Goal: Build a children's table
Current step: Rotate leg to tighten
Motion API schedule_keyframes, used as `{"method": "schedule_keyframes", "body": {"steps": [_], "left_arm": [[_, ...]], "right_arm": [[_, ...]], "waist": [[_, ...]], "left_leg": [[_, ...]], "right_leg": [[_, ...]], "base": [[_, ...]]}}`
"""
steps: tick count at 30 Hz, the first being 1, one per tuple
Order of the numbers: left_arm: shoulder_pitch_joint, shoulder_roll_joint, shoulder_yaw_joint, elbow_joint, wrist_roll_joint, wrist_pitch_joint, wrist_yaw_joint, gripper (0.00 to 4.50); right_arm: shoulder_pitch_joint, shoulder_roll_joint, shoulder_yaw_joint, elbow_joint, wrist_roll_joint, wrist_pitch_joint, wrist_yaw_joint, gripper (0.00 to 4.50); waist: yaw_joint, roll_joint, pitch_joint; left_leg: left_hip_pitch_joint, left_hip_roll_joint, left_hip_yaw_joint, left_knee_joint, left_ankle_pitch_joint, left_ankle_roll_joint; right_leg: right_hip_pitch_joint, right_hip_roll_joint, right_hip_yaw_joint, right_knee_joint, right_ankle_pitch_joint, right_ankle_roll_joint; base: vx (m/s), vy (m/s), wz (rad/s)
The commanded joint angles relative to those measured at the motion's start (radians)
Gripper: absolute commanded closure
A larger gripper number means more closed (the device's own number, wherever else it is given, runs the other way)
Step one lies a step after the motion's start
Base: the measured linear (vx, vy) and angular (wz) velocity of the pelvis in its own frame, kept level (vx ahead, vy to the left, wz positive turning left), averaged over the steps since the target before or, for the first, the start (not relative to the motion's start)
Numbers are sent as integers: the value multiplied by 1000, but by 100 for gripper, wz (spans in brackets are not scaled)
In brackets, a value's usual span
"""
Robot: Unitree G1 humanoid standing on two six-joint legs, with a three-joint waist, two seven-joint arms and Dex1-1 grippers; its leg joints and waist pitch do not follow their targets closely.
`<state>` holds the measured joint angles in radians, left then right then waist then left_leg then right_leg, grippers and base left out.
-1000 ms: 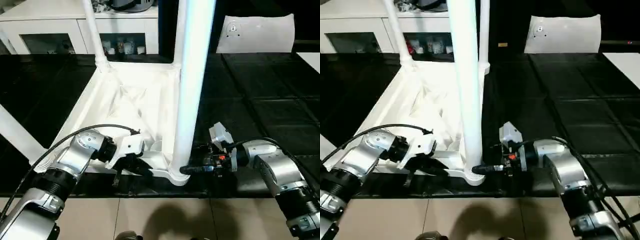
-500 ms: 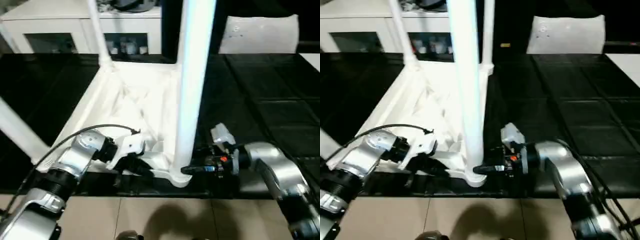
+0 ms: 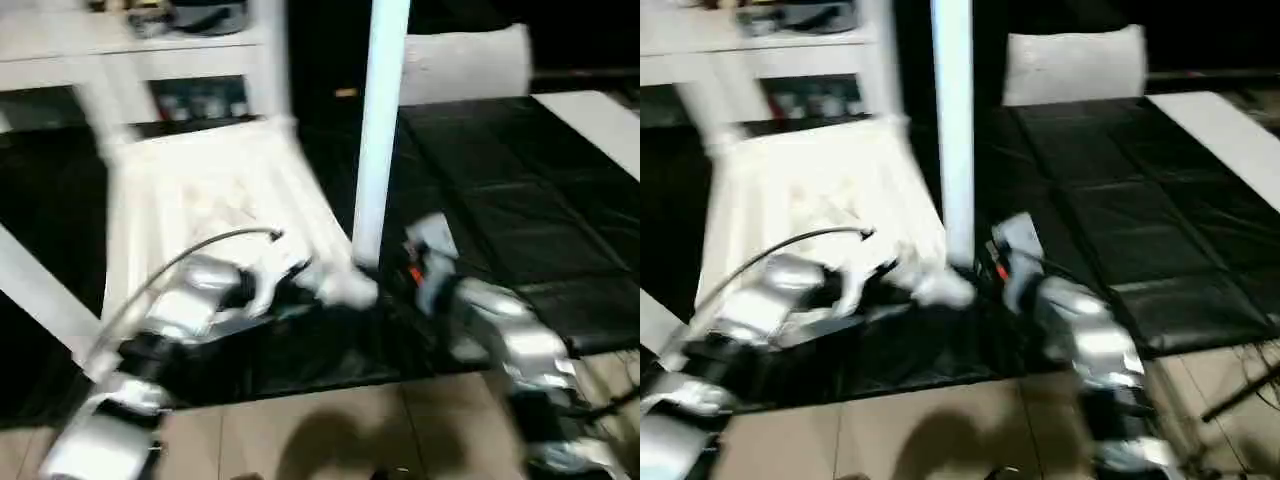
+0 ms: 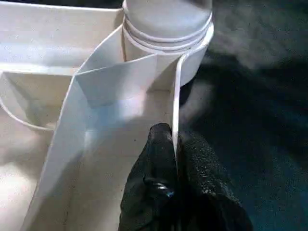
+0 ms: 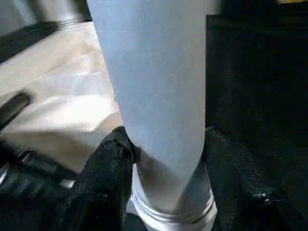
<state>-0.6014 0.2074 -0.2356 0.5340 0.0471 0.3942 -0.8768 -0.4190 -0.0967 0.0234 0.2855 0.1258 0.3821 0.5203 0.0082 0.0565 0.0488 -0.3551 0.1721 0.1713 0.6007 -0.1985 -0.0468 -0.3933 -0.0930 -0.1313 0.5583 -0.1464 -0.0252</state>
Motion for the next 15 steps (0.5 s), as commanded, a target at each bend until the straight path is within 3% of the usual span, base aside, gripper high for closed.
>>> {"method": "schedule_keyframes", "body": {"steps": [1,2,3,6,9,12,15], "left_arm": [[-44,-75,-9,-25,-30,-7,42,450],[-44,-89,-6,-29,-25,3,63,450],[-43,-97,-8,-35,-18,-3,73,450],[-37,-99,-17,-47,-11,-6,67,450],[-16,-75,-28,-72,-24,-15,22,450],[-6,-49,-37,-76,-26,-34,-14,450],[5,-20,-47,-78,-27,-62,-66,450]], "right_arm": [[-8,76,86,37,13,22,5,259],[-17,93,75,55,-3,11,-39,259],[-22,104,64,68,-15,-3,-74,259],[-16,103,57,64,-24,-31,-84,259],[34,56,53,15,-11,-85,-19,190],[56,31,29,-4,21,-109,28,168],[78,-8,16,-32,49,-139,99,143]], "waist": [[5,-1,-62],[6,3,-64],[5,0,-66],[9,0,-70],[19,3,-78],[30,6,-78],[35,10,-77]], "left_leg": [[0,44,-34,-79,-322,31],[1,48,-33,-80,-300,37],[-4,48,-31,-79,-272,40],[-9,47,-27,-75,-208,60],[-12,53,-24,-69,-121,93],[-12,54,-23,-67,-99,122],[-9,56,-22,-69,-126,118]], "right_leg": [[46,-70,41,-92,-495,-77],[45,-70,47,-86,-447,-99],[48,-71,52,-78,-398,-122],[55,-73,56,-67,-331,-151],[58,-72,60,-49,-199,-184],[58,-72,59,-45,-167,-200],[56,-71,60,-47,-183,-201]], "base": [[0,0,0],[0,0,0],[0,0,0],[0,0,0],[0,0,0],[0,0,0],[0,0,0]]}}
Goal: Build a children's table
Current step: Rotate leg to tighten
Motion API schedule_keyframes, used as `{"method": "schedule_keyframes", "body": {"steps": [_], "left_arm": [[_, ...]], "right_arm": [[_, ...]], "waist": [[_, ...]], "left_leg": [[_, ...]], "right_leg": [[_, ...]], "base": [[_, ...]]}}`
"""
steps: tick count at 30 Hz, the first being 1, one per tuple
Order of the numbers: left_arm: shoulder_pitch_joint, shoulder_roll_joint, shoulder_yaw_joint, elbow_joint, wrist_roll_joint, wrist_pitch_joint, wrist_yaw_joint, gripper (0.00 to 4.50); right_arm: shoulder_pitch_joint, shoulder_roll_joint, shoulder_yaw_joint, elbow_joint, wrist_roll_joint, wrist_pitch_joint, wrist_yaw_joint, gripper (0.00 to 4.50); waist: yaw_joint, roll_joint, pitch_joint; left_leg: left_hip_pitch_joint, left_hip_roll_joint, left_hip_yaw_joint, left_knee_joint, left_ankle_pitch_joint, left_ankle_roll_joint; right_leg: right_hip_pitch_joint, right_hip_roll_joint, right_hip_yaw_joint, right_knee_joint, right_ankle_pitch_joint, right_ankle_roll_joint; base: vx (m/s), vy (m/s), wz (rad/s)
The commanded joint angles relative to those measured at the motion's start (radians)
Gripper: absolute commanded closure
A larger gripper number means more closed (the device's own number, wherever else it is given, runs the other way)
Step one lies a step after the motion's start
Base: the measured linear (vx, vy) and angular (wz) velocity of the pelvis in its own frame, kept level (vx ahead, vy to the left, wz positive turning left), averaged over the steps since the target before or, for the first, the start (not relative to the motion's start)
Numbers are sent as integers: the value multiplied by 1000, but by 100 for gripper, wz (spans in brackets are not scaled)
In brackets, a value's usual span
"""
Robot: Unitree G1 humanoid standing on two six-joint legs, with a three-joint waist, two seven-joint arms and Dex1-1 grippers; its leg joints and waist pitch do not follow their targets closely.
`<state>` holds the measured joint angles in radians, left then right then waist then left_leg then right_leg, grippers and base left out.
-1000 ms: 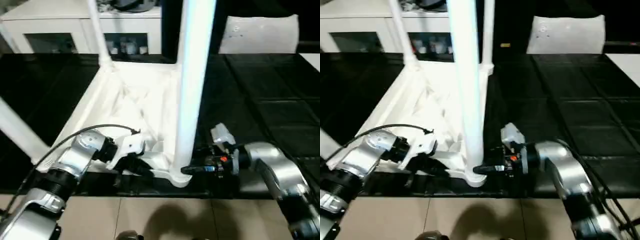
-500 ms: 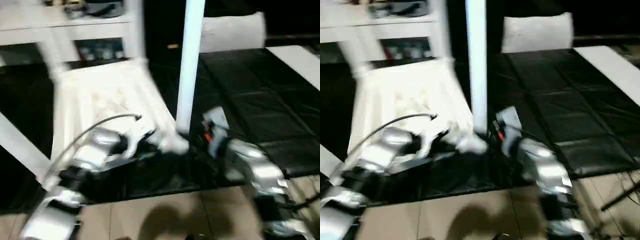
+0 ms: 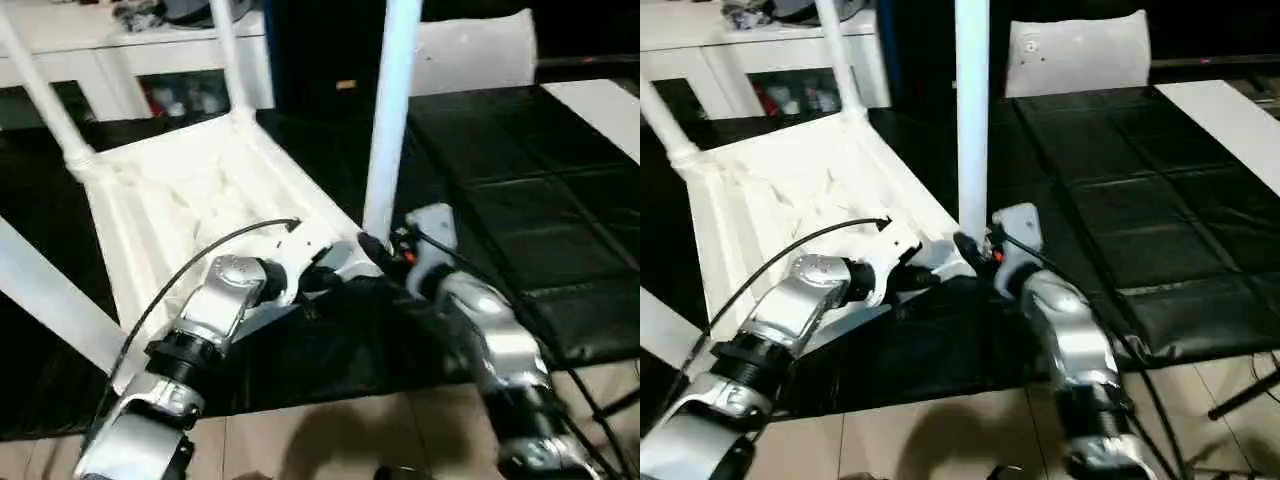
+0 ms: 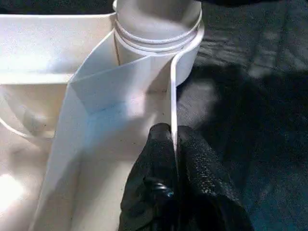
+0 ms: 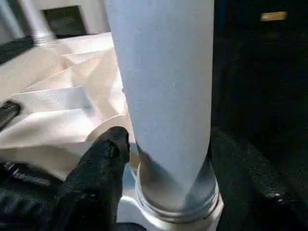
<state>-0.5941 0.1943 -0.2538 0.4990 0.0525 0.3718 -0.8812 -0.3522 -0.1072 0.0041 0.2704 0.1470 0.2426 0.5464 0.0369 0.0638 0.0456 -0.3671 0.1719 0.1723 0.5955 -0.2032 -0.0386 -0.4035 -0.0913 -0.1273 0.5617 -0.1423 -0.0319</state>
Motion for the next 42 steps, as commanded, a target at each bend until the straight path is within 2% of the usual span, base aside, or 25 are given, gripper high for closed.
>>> {"method": "schedule_keyframes", "body": {"steps": [1,2,3,4,5,6,9,12,14,15,17,18,21,22,26,27,29,33,36,38,42], "left_arm": [[4,8,-33,-44,-34,-54,-91,450],[8,31,-42,-43,-34,-77,-133,450],[10,46,-49,-41,-34,-92,-160,450],[12,65,-55,-41,-38,-111,-198,450],[13,75,-58,-41,-39,-118,-217,450],[15,95,-66,-42,-40,-134,-253,450],[16,143,-91,-42,-34,-170,-326,450],[19,175,-108,-44,-31,-193,-372,450],[22,202,-123,-52,-35,-216,-423,450],[26,229,-138,-61,-40,-241,-478,450],[27,235,-141,-63,-41,-246,-493,450],[30,243,-145,-68,-42,-252,-510,450],[34,274,-166,-73,-45,-286,-576,450],[34,279,-172,-74,-44,-293,-587,450],[33,288,-183,-78,-42,-303,-608,450],[31,288,-186,-77,-42,-308,-615,450],[30,288,-190,-77,-42,-314,-620,450],[28,285,-195,-76,-44,-316,-625,450],[27,283,-197,-74,-44,-318,-627,450],[26,282,-197,-72,-44,-319,-628,450],[26,285,-202,-65,-40,-325,-628,450]], "right_arm": [[19,-20,31,-28,36,-17,106,135],[24,-57,28,-36,47,-37,162,112],[27,-82,26,-40,54,-50,199,104],[30,-112,27,-46,67,-56,252,98],[31,-129,27,-50,75,-57,282,98],[31,-157,31,-55,85,-53,330,80],[25,-216,48,-58,101,-49,428,60],[17,-253,64,-56,115,-45,497,60],[10,-284,85,-54,125,-41,570,60],[4,-313,108,-52,132,-40,645,60],[2,-319,114,-50,133,-41,665,60],[0,-327,122,-50,135,-39,688,60],[-17,-353,153,-34,139,-40,761,60],[-23,-356,158,-29,142,-38,778,85],[-40,-356,168,-16,147,-35,808,112],[-51,-354,174,-7,152,-35,822,127],[-56,-351,183,-3,154,-29,834,133],[-60,-355,202,1,160,-13,866,178],[-60,-357,206,1,162,-4,879,190],[-60,-358,207,2,164,2,887,222],[-59,-359,222,1,167,20,904,240]], "waist": [[7,1,-72],[8,1,-72],[16,-2,-71],[14,-1,-69],[21,-3,-69],[28,-4,-68],[43,-2,-68],[55,-3,-69],[57,-3,-69],[60,-4,-71],[61,-3,-70],[63,-17,-70],[74,-10,-69],[76,-9,-70],[84,-12,-68],[85,-17,-66],[88,-14,-65],[91,-21,-64],[95,-20,-66],[96,-20,-67],[97,-20,-66]], "left_leg": [[4,57,-22,-65,-132,107],[5,56,-22,-64,-144,105],[6,56,-22,-64,-158,102],[5,57,-20,-65,-162,104],[8,59,-20,-66,-169,101],[10,61,-20,-67,-171,97],[12,64,-21,-67,-176,89],[12,65,-19,-66,-172,81],[12,64,-19,-66,-171,79],[10,64,-19,-65,-168,83],[8,65,-18,-64,-159,90],[8,64,-17,-64,-156,90],[11,66,-19,-64,-163,83],[12,67,-18,-64,-162,82],[13,68,-17,-65,-170,72],[13,68,-17,-66,-188,63],[15,68,-18,-66,-199,55],[17,66,-18,-68,-211,48],[16,67,-18,-67,-193,49],[16,67,-18,-67,-188,51],[16,66,-18,-67,-188,51]], "right_leg": [[67,-73,56,-53,-197,-192],[67,-73,56,-54,-208,-190],[69,-75,57,-55,-238,-177],[66,-74,59,-56,-244,-178],[65,-74,58,-58,-265,-172],[63,-74,59,-58,-277,-168],[60,-74,59,-56,-290,-162],[58,-75,60,-53,-285,-166],[58,-76,60,-52,-287,-166],[61,-75,59,-50,-280,-168],[59,-75,60,-48,-269,-172],[60,-76,60,-50,-279,-171],[56,-78,61,-51,-332,-162],[55,-77,62,-50,-328,-162],[52,-77,64,-48,-325,-170],[52,-78,65,-51,-356,-164],[52,-80,65,-52,-386,-153],[52,-80,66,-58,-426,-134],[51,-79,67,-54,-398,-138],[51,-79,66,-52,-391,-140],[51,-78,66,-54,-399,-139]], "base": [[0,0,0],[0,0,0],[0,0,0],[0,0,0],[0,0,0],[0,0,0],[0,0,0],[0,0,0],[0,0,0],[0,0,0],[0,0,0],[0,0,0],[0,0,0],[0,0,0],[0,0,0],[0,0,0],[0,0,0],[0,0,0],[0,0,0],[0,0,0],[0,0,0]]}}
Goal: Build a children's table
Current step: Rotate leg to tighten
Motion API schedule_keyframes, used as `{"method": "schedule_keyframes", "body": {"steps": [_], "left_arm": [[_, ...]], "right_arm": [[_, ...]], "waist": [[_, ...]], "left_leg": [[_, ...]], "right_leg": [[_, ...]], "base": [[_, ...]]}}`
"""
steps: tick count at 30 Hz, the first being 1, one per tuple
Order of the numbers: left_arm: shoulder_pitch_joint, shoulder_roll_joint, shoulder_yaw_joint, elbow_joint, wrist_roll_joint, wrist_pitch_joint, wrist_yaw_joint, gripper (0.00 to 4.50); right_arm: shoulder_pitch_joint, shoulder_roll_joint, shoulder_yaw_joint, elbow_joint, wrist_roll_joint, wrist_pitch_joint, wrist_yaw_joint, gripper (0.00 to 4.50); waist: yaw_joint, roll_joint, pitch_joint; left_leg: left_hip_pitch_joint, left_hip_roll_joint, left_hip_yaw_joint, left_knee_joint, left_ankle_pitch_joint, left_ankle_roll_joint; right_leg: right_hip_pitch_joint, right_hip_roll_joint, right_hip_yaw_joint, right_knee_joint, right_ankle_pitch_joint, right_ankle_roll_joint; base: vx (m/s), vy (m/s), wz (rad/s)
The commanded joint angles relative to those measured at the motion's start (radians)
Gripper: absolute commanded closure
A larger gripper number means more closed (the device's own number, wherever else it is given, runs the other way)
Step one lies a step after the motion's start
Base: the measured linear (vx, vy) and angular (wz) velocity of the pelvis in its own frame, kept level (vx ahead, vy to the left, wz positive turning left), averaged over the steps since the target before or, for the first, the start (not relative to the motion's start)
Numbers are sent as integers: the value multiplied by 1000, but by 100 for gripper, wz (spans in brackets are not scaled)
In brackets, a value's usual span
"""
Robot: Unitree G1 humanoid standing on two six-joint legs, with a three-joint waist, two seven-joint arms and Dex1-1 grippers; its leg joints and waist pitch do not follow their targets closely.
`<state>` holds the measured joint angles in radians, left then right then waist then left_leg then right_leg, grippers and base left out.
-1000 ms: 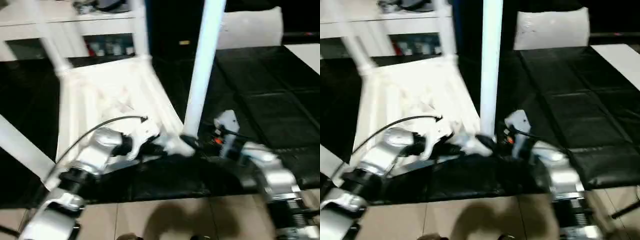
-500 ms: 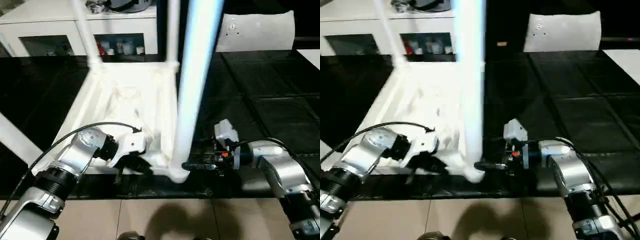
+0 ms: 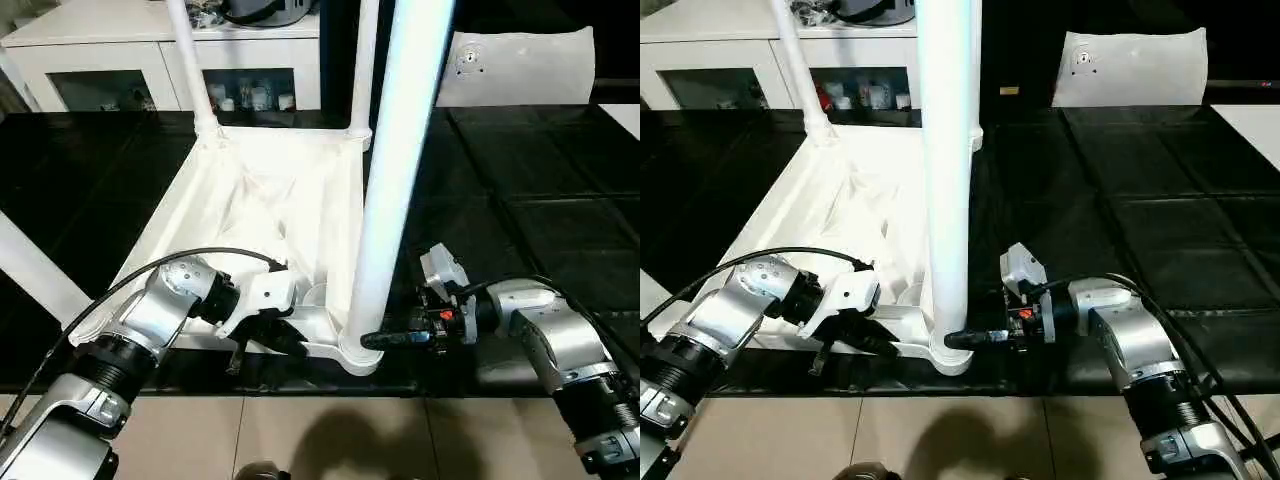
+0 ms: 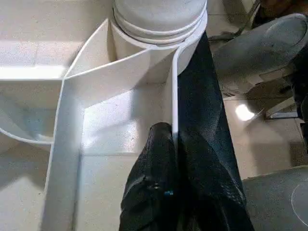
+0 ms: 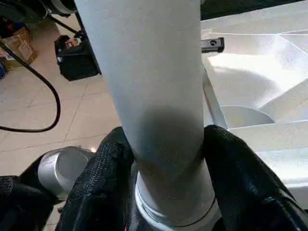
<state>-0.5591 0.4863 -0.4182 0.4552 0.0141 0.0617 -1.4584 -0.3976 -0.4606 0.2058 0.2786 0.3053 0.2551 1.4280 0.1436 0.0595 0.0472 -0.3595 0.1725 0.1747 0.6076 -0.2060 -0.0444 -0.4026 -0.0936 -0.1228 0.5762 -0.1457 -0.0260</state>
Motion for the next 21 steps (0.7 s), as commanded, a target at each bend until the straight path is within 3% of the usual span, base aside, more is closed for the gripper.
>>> {"method": "schedule_keyframes", "body": {"steps": [1,6,9,11,13,14,15,17,21], "left_arm": [[-10,-7,-37,-19,-2,-15,-51,450],[-6,-14,-20,-13,-1,6,-19,450],[-9,-52,13,-5,-7,80,72,450],[-11,-76,34,-4,-20,116,114,450],[-16,-120,63,-7,-29,171,192,450],[-19,-143,72,-6,-26,196,234,450],[-21,-160,78,-6,-23,214,264,450],[-26,-198,92,-1,-13,242,331,450],[-39,-292,127,11,-7,314,486,450]], "right_arm": [[-14,-5,21,-5,9,9,23,253],[-2,8,4,-27,33,35,0,260],[31,36,-26,-64,42,45,-76,260],[44,58,-36,-73,24,41,-143,260],[58,111,-52,-68,-35,35,-308,260],[57,142,-60,-58,-58,43,-389,261],[56,163,-66,-53,-73,51,-445,261],[47,213,-80,-42,-94,71,-553,261],[4,336,-116,11,-156,109,-830,261]], "waist": [[-9,-15,-68],[-10,-16,-68],[-10,-17,-66],[-14,-9,-60],[-26,-14,-56],[-35,-8,-55],[-53,-14,-53],[-74,-13,-55],[-115,-8,-54]], "left_leg": [[9,66,-20,-79,-186,56],[9,65,-20,-79,-184,54],[9,65,-20,-80,-190,50],[17,64,-20,-82,-233,33],[13,56,-22,-83,-259,19],[18,52,-26,-82,-281,9],[12,47,-28,-83,-290,3],[10,43,-31,-81,-296,5],[8,32,-30,-74,-309,19]], "right_leg": [[50,-76,62,-69,-398,-144],[50,-75,61,-71,-412,-136],[50,-76,61,-74,-429,-129],[43,-76,59,-85,-481,-117],[48,-76,53,-92,-543,-91],[45,-76,48,-99,-588,-72],[49,-73,41,-104,-608,-53],[51,-72,37,-109,-623,-33],[44,-66,28,-121,-638,-28]], "base": [[0,0,0],[0,0,0],[0,0,0],[0,0,0],[0,0,0],[0,0,0],[0,0,0],[0,0,0],[0,0,0]]}}
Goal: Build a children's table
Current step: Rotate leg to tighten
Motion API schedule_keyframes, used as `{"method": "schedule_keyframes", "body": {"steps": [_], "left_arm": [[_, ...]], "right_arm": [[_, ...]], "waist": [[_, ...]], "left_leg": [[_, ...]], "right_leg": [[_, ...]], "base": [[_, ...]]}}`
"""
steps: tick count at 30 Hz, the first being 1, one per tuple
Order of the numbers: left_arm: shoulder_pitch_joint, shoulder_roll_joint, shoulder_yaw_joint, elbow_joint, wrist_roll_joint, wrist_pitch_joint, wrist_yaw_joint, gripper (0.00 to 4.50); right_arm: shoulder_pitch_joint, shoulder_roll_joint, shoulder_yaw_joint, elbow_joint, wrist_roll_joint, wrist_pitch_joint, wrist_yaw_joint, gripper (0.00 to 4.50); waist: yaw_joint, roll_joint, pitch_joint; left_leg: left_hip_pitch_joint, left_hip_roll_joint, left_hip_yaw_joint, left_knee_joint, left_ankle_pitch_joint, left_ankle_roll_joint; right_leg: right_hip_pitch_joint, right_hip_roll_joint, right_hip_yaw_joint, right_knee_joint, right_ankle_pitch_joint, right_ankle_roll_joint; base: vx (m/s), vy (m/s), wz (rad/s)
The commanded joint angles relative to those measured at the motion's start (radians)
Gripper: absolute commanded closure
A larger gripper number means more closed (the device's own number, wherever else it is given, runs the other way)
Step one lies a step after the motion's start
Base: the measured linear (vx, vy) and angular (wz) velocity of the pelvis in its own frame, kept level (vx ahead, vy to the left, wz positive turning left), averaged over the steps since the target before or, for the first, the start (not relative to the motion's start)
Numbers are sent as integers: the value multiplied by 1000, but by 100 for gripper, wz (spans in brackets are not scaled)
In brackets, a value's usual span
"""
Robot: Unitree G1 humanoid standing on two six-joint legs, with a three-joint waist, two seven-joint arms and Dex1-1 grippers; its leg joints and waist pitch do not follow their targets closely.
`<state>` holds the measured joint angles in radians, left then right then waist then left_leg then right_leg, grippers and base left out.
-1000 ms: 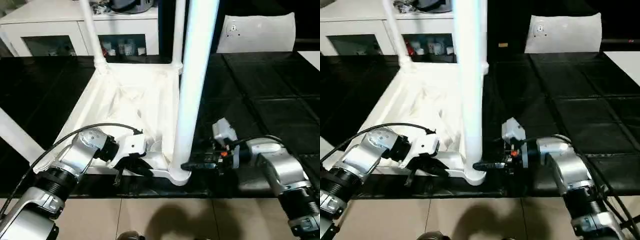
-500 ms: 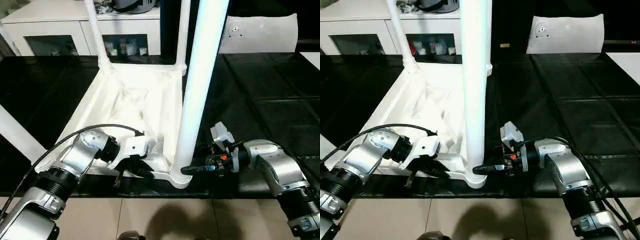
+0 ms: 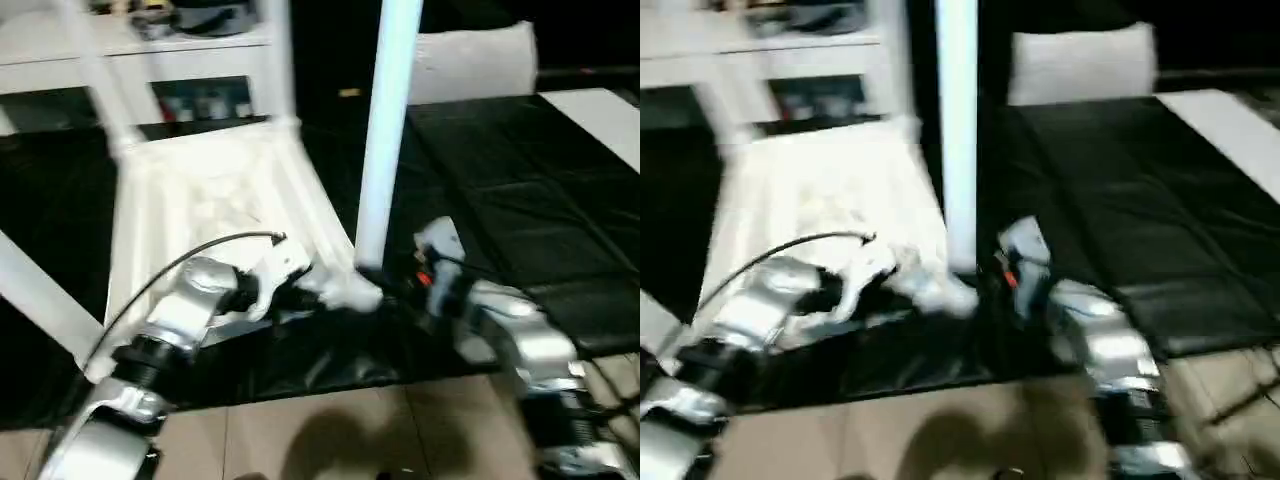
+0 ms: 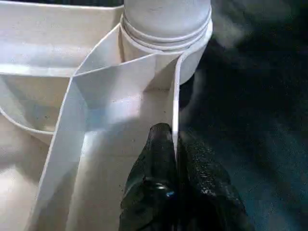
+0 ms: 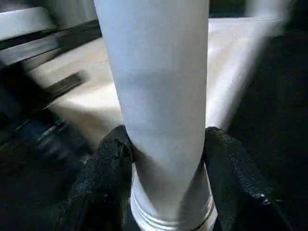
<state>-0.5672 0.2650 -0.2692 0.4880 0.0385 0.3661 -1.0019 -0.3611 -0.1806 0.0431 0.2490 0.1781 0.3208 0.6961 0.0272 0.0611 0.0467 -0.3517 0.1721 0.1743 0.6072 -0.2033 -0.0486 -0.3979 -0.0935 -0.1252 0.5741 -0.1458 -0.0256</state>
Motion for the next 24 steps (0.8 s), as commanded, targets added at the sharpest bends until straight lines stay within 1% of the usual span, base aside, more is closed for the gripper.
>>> {"method": "schedule_keyframes", "body": {"steps": [1,2,3,4,5,6,7,8,9,10,11,12,13,15,16,17,18,19,20,21,22,23,24], "left_arm": [[-32,-73,-21,-21,-31,11,33,450],[-36,-90,-15,-17,-27,18,67,450],[-46,-123,2,-7,-20,32,134,450],[-52,-144,13,-4,-14,43,173,450],[-57,-162,21,-2,-8,52,208,450],[-60,-172,26,-1,-4,56,227,450],[-62,-181,23,-3,0,58,238,450],[-62,-185,20,-2,1,56,238,450],[-62,-189,16,0,2,54,238,450],[-61,-186,12,1,4,49,233,450],[-58,-178,3,3,9,38,222,450],[-57,-176,1,3,10,36,220,450],[-51,-162,-6,0,12,26,204,450],[-44,-149,-7,-8,13,21,188,450],[-36,-130,-11,-15,14,11,163,450],[-35,-127,-12,-16,14,9,158,450],[-26,-102,-20,-22,13,-11,120,450],[-23,-92,-23,-24,12,-20,103,450],[-18,-78,-29,-28,10,-35,78,450],[-11,-57,-38,-34,7,-54,40,450],[-8,-45,-44,-37,6,-58,22,450],[-7,-38,-47,-39,5,-58,11,450],[-5,-16,-57,-39,6,-70,-20,450]], "right_arm": [[-34,59,45,42,-30,44,-105,262],[-44,81,36,54,-41,51,-153,262],[-61,118,25,79,-61,53,-231,262],[-68,139,20,90,-73,55,-276,262],[-75,159,16,98,-82,58,-313,262],[-78,170,14,102,-86,60,-333,262],[-77,179,18,103,-96,52,-347,262],[-76,180,21,106,-105,35,-350,262],[-74,181,25,110,-114,16,-356,262],[-71,181,21,107,-108,12,-351,262],[-63,177,14,98,-95,-2,-338,262],[-61,176,13,96,-93,-6,-335,206],[-48,166,4,78,-77,-27,-312,192],[-34,152,-4,60,-65,-41,-287,186],[-21,133,-12,43,-53,-60,-255,186],[-18,128,-14,40,-50,-63,-248,160],[-4,96,-21,22,-33,-89,-195,155],[2,81,-23,15,-27,-100,-170,154],[10,57,-22,3,-14,-107,-125,154],[22,21,-17,-14,4,-110,-61,149],[27,1,-13,-20,9,-110,-32,135],[30,-14,-9,-24,11,-112,-11,120],[37,-52,1,-34,30,-103,62,112]], "waist": [[-3,-10,-54],[-8,-10,-56],[-13,-7,-57],[-16,-7,-57],[-19,-9,-62],[-19,-7,-65],[-17,-6,-65],[-16,-7,-68],[-13,-6,-71],[-12,-6,-71],[-11,-3,-72],[-9,-4,-72],[-9,-3,-72],[-6,-1,-70],[-6,-1,-69],[-2,-2,-69],[3,-2,-70],[3,-1,-69],[11,-1,-70],[15,-1,-69],[18,-1,-69],[23,-4,-69],[28,-4,-66]], "left_leg": [[2,32,-30,-72,-312,24],[1,30,-31,-72,-312,30],[-1,34,-31,-74,-299,33],[-3,34,-32,-75,-296,33],[-6,36,-34,-76,-277,35],[-11,39,-32,-78,-248,45],[-10,41,-32,-79,-238,50],[-13,43,-30,-78,-212,59],[-18,46,-31,-79,-184,70],[-19,47,-30,-78,-172,76],[-21,47,-29,-75,-144,86],[-21,47,-27,-74,-132,96],[-20,48,-27,-74,-131,99],[-17,50,-26,-75,-148,102],[-17,51,-26,-76,-153,101],[-15,52,-25,-76,-159,102],[-14,53,-26,-76,-160,101],[-15,54,-25,-76,-161,102],[-12,54,-24,-76,-166,104],[-11,56,-23,-77,-167,104],[-10,57,-23,-77,-168,104],[-9,57,-22,-77,-164,102],[-10,59,-22,-78,-171,101]], "right_leg": [[39,-65,30,-119,-637,-29],[39,-64,28,-120,-634,-27],[39,-64,32,-114,-603,-39],[40,-64,31,-114,-588,-46],[45,-65,34,-108,-548,-56],[48,-66,40,-102,-497,-71],[47,-66,41,-101,-475,-79],[50,-66,45,-93,-422,-98],[55,-67,46,-83,-371,-116],[55,-68,48,-83,-351,-124],[57,-68,50,-76,-296,-144],[58,-69,51,-73,-268,-159],[58,-69,52,-72,-262,-165],[59,-70,52,-73,-274,-170],[59,-69,52,-73,-278,-169],[59,-70,53,-74,-284,-166],[60,-71,53,-74,-285,-164],[59,-71,55,-73,-283,-165],[58,-71,55,-73,-284,-165],[57,-72,57,-72,-282,-172],[57,-72,57,-73,-284,-173],[57,-71,57,-70,-282,-173],[56,-71,58,-71,-294,-170]], "base": [[0,0,0],[0,0,0],[0,0,0],[0,0,0],[0,0,0],[0,0,0],[0,0,0],[0,0,0],[0,0,0],[0,0,0],[0,0,0],[0,0,0],[0,0,0],[0,0,0],[0,0,0],[0,0,0],[0,0,0],[0,0,0],[0,0,0],[0,0,0],[0,0,0],[0,0,0],[0,0,0]]}}
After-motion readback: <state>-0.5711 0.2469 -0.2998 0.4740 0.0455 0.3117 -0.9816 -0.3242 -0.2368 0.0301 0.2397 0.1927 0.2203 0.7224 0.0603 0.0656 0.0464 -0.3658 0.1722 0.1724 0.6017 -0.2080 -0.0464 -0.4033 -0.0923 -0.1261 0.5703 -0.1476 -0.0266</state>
